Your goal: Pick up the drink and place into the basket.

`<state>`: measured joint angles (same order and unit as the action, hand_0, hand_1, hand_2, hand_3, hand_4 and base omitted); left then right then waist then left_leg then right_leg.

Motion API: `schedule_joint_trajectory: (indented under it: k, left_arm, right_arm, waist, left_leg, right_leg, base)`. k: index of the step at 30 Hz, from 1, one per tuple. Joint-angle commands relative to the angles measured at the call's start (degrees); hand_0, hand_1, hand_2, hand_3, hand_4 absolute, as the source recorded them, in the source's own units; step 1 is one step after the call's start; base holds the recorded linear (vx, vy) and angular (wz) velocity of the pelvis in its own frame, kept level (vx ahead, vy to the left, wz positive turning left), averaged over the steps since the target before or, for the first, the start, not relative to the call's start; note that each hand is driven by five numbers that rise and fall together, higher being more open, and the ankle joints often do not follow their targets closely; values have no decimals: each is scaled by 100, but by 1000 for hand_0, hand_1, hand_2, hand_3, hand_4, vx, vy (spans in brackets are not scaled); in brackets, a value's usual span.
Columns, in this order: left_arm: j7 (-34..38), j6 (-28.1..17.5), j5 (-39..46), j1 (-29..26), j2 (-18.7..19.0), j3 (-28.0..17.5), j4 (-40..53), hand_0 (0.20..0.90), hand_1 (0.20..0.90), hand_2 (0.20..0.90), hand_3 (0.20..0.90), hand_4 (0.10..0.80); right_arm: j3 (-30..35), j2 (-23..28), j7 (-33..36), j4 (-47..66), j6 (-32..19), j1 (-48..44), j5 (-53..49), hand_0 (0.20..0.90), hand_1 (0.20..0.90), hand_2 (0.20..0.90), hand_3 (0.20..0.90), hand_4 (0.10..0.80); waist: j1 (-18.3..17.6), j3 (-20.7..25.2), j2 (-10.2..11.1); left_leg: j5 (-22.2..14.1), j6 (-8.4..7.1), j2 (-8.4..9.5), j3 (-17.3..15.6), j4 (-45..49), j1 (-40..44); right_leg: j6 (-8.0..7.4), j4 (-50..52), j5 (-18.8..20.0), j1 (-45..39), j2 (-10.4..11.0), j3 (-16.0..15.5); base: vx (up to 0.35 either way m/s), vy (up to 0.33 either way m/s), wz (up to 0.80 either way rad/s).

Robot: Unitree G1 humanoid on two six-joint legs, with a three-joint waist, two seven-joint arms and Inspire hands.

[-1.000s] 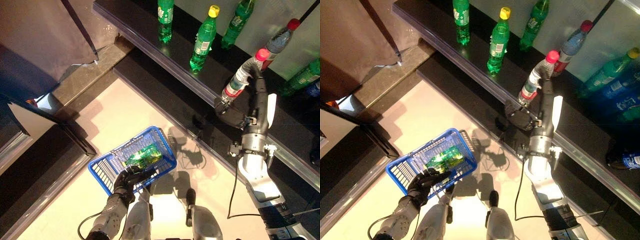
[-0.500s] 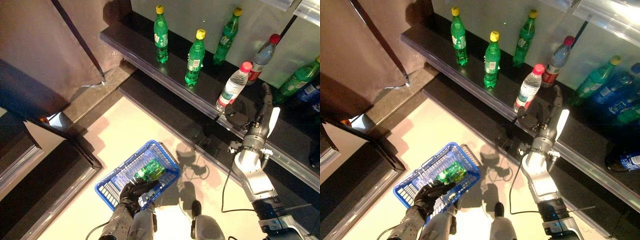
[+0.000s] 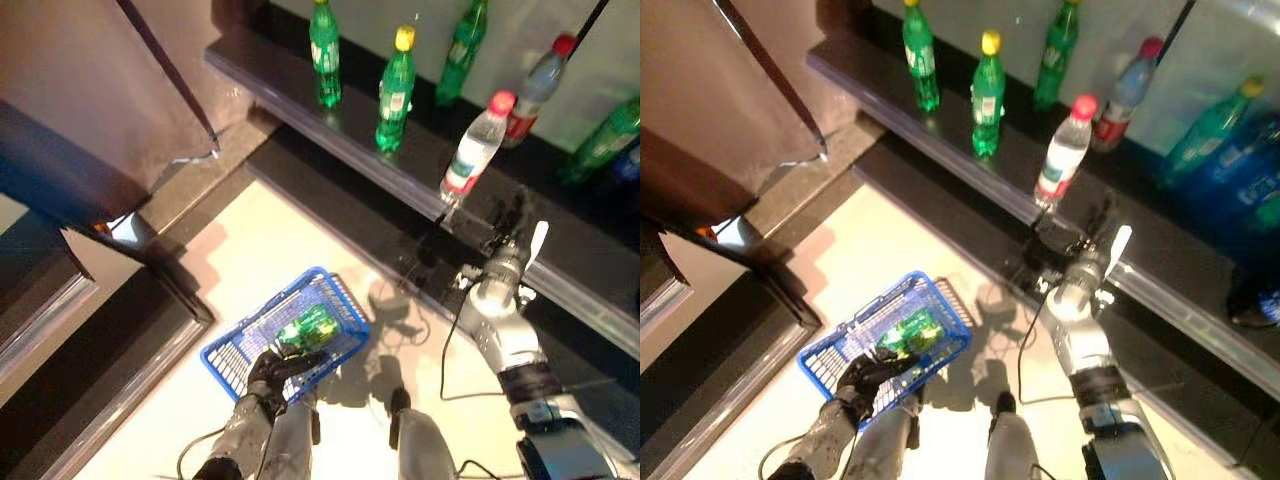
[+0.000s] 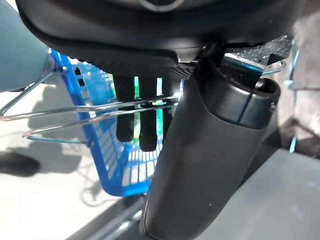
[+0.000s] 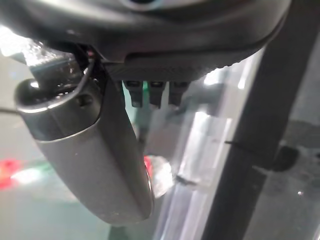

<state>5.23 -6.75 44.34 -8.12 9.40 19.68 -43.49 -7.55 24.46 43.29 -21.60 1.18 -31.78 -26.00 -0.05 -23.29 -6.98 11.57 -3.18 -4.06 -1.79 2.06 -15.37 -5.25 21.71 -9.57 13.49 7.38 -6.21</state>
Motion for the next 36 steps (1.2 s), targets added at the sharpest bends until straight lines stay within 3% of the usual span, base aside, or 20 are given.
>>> schedule_joint_trajectory:
  k: [1,12,20,26,36]
  left_arm:
    - [-94,-558,-73,350,625,-15,458,300,300,300,200,100]
    - [-245,-776,81,354,676,95,596,300,300,300,200,100]
    - [-210,-838,127,339,729,144,705,300,300,300,200,100]
    - [-200,-849,155,301,777,120,741,300,300,300,200,100]
    - [-171,-781,66,362,889,85,899,300,300,300,200,100]
  right_arm:
    - [256,458,314,367,-688,-1142,51,900,900,900,900,800]
    - [179,804,668,353,-674,-2068,-4,900,900,900,900,800]
    - [-8,886,626,537,-631,-2318,-51,900,900,900,900,800]
    - [-176,922,-150,633,-424,-2466,-552,900,900,900,900,800]
    - [-387,1113,-1135,881,-160,-2508,-347,900,900,900,900,800]
  waist:
    - [191,-211,289]
    - [228,-637,12]
    - [261,-651,3]
    - [279,-651,30]
    - [329,-651,99]
  left_leg:
    - [-1097,77,122,-40,1074,123]
    - [-961,101,279,59,1100,-379]
    - [-847,102,299,72,879,-613]
    - [-794,79,277,79,798,-708]
    - [-770,76,258,132,742,-761]
  right_leg:
    - [342,-1154,1143,-160,154,-108]
    - [381,-972,1141,435,93,-14]
    - [360,-1048,1216,756,49,60]
    - [356,-1051,1226,889,31,56]
    - [348,-1021,1207,966,16,-28]
  base:
    - [-58,0,-4]
    - [-54,-4,-2]
    - [-18,-20,-7]
    - [-2,-7,-1]
    - [7,-23,0]
